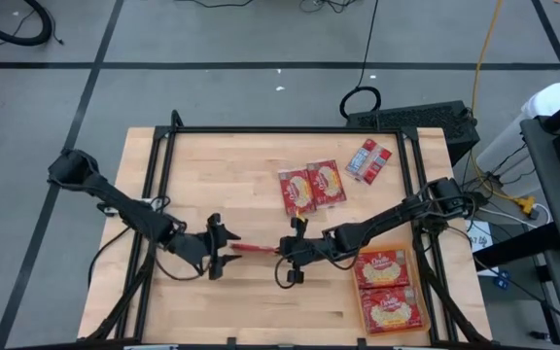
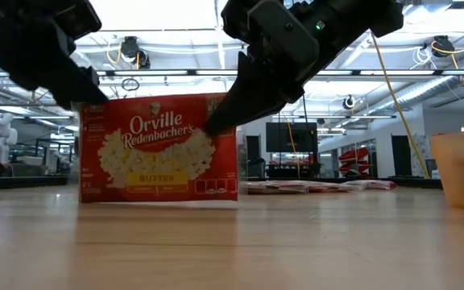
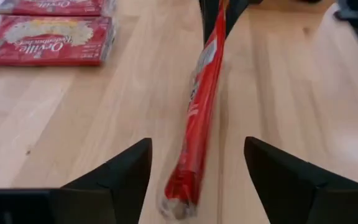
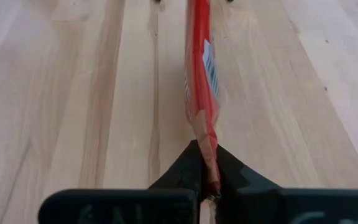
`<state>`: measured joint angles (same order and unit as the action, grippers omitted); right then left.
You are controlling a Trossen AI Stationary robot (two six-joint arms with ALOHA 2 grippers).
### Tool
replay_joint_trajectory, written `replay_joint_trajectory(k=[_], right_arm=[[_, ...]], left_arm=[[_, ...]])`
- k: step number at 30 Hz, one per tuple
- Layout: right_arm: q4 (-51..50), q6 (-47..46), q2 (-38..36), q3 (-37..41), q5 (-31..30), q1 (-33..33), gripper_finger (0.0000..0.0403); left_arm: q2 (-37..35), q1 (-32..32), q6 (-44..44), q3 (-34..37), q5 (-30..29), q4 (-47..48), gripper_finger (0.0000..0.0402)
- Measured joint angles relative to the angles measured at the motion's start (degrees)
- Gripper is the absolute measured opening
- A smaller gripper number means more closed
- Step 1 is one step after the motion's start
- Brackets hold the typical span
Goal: Sort popcorn bags into baskets
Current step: Put the popcorn pack into the orange bin
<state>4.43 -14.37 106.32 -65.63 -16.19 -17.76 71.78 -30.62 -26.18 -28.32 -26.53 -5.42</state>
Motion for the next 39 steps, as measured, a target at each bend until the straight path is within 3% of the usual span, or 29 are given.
replay_joint_trajectory(k=[6, 9, 14, 16, 22, 29, 34, 39], right_arm=[[-0.4, 0.0, 0.0, 0.0, 0.0, 0.0, 0.0002], [-0.4, 0.0, 0.0, 0.0, 0.0, 0.1, 0.0002], [-0.4, 0.0, 0.0, 0.0, 0.0, -0.4, 0.0004], [-0.4, 0.0, 0.0, 0.0, -0.2, -1.0, 0.0013], [1.3, -2.7, -0.1, 1.3, -4.5, -3.5, 0.0077], [6.8, -4.6, -0.1, 4.3, -10.7, -5.5, 0.0125], [18.2, -4.5, -0.1, 7.9, -10.8, -5.6, 0.0113], [25.1, -4.5, -0.1, 11.2, -10.9, -5.6, 0.0055]], left_arm=[[8.1, -2.0, -1.3, 0.0, -2.7, -5.2, 0.0234], [10.7, -2.2, -1.2, 0.0, -2.9, -7.9, 0.0177], [12.6, -1.9, -3.6, 0.0, -3.5, -9.7, 0.0048], [12.6, -1.9, -6.0, 0.0, -3.5, -9.7, 0.0019], [12.6, -2.0, -8.9, 0.0, -3.3, -10.3, 0.0041], [12.6, -1.9, -8.2, 0.0, -3.5, -11.1, 0.0018], [12.6, -1.9, -7.5, 0.0, -3.5, -11.3, 0.0035], [12.6, -1.9, -7.2, 0.0, -3.1, -11.7, 0.0047]])
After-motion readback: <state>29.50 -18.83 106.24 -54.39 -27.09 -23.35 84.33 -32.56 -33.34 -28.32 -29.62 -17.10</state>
